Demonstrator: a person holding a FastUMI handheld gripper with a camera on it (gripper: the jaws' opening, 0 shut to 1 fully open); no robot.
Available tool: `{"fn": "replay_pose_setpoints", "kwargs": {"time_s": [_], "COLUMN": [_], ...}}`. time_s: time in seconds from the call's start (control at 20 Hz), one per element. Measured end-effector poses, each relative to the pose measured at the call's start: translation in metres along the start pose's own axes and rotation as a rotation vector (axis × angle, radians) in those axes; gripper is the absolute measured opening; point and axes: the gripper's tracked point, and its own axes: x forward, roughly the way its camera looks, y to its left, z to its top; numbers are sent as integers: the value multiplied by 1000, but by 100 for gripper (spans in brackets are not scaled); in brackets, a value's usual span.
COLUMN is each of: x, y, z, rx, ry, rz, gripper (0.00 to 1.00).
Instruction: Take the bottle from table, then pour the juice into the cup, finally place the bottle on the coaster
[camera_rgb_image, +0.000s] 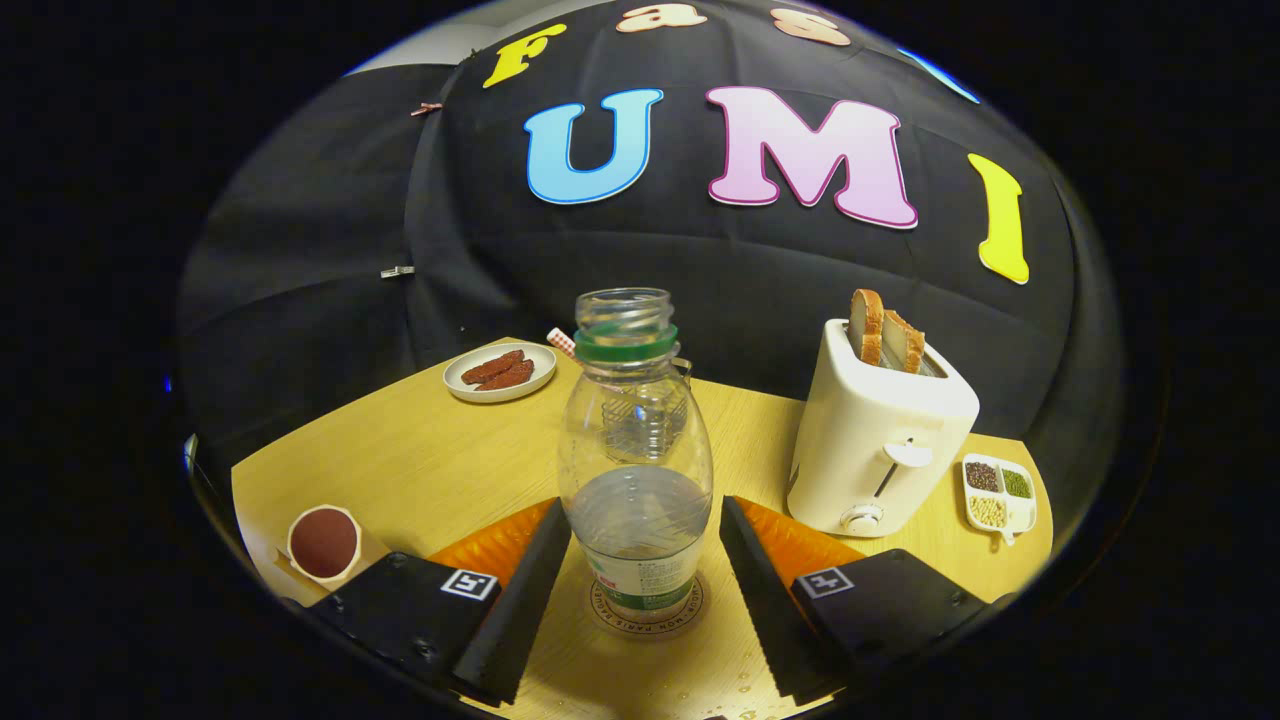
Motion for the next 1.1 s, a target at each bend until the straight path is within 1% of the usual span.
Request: {"fn": "replay_pose_setpoints", "kwargs": {"time_s": [0.1, 0.45, 0.65, 0.75, 0.85, 0.95, 1.1], "x": [-5, -41, -83, -103, -142, -176, -225], "y": [2, -2, -14, -19, -38, -49, -59], "z": [0, 15, 50, 73, 96, 122, 146], "rx": [6, 6, -3, -12, -21, -33, -36], "ry": [8, -13, -91, -135, -182, -235, -285], "rz": [7, -27, -69, -107, -149, -211, -288], "gripper": [100, 100, 100, 100, 100, 100, 100]}}
